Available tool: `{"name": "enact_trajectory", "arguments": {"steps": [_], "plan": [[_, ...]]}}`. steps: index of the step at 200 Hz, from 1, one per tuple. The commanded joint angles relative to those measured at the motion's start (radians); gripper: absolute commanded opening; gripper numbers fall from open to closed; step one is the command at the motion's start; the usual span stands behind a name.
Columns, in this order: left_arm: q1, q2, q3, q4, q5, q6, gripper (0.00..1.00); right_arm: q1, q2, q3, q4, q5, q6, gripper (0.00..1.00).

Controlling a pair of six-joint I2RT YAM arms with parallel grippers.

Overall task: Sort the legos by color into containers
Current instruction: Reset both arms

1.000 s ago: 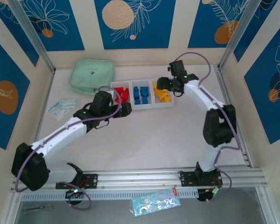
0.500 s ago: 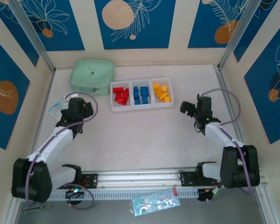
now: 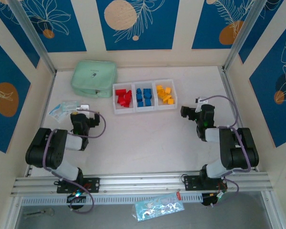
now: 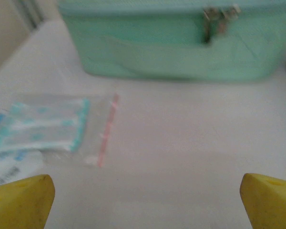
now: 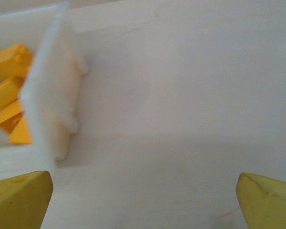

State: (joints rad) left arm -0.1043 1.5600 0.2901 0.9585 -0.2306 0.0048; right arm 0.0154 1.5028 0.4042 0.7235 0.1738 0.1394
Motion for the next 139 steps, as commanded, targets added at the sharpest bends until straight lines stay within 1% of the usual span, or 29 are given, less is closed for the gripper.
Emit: {"name": "enact_trajectory", "arguments": {"steps": [1, 6, 13, 17, 26, 32, 41, 52, 67, 111, 139], "plan": [[0.012, 0.005, 0.008, 0.133, 0.143, 0.061, 0.99, 0.024, 0.014, -0.013, 0.125, -0.067, -0.083, 0.99], [0.012, 0.016, 0.032, 0.102, 0.132, 0.061, 0.99, 0.013, 0.025, 0.000, 0.119, -0.072, -0.068, 0.99], [0.013, 0.004, 0.084, -0.026, 0.112, 0.042, 0.99, -0.020, 0.021, 0.021, 0.070, -0.105, -0.032, 0.99], [0.022, -0.001, 0.102, -0.067, 0.127, 0.035, 0.99, -0.031, 0.015, 0.023, 0.053, -0.117, -0.028, 0.99], [0.034, 0.008, 0.083, -0.008, 0.131, 0.030, 0.99, -0.017, 0.027, 0.015, 0.093, -0.080, -0.036, 0.99], [0.032, 0.008, 0.084, -0.015, 0.124, 0.028, 0.99, -0.007, 0.020, 0.017, 0.073, -0.065, -0.040, 0.99], [0.031, 0.005, 0.080, -0.007, 0.116, 0.029, 0.99, -0.007, 0.020, 0.010, 0.092, -0.064, -0.042, 0.99], [0.026, 0.003, 0.070, 0.010, 0.069, 0.020, 0.99, -0.003, 0.018, 0.011, 0.085, -0.062, -0.045, 0.99], [0.025, 0.004, 0.066, 0.019, 0.059, 0.014, 0.99, -0.016, 0.017, 0.015, 0.077, -0.090, -0.040, 0.99], [0.025, 0.005, 0.070, 0.012, 0.072, 0.021, 0.99, -0.014, 0.019, 0.016, 0.076, -0.089, -0.040, 0.99], [0.025, 0.005, 0.081, -0.007, 0.119, 0.038, 0.99, -0.017, 0.022, 0.024, 0.065, -0.098, -0.040, 0.99]]}}
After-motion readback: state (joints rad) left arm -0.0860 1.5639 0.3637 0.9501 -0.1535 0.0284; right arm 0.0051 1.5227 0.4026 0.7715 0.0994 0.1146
